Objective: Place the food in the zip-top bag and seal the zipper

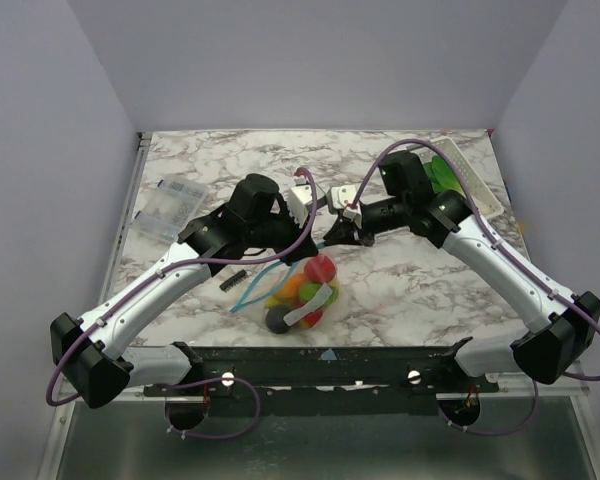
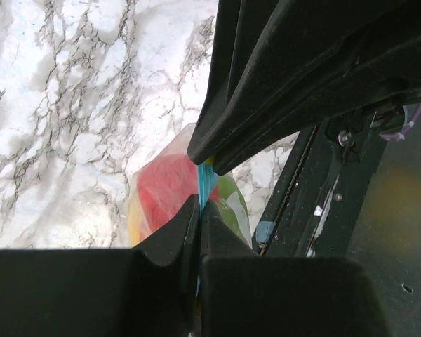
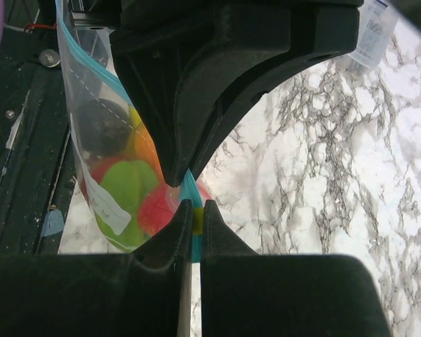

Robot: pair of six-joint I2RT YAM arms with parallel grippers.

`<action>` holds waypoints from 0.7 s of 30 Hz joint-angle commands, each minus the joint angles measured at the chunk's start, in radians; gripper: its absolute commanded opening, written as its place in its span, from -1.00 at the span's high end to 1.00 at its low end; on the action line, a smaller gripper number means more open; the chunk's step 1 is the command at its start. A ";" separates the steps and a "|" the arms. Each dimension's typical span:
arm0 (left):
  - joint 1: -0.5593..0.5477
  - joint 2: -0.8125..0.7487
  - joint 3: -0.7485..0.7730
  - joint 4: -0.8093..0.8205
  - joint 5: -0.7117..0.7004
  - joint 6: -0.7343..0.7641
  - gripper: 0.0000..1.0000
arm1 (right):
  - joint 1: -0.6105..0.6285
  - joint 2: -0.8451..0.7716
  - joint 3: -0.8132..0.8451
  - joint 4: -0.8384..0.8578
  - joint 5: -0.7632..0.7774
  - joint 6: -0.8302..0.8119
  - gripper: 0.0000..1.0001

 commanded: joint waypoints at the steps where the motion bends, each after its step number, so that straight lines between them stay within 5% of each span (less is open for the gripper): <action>1: -0.005 -0.011 0.023 0.070 0.046 0.000 1.00 | 0.053 -0.018 -0.062 0.154 -0.066 0.087 0.99; 10: -0.005 -0.033 -0.015 0.096 0.038 0.007 1.00 | 0.103 -0.032 -0.159 0.322 -0.154 0.197 0.97; 16: -0.005 -0.040 -0.035 0.090 0.017 0.014 1.00 | 0.102 -0.136 -0.221 0.382 0.047 0.322 0.47; 21: -0.005 -0.043 -0.038 0.087 0.014 0.023 1.00 | 0.099 -0.162 -0.194 0.238 0.197 0.310 0.16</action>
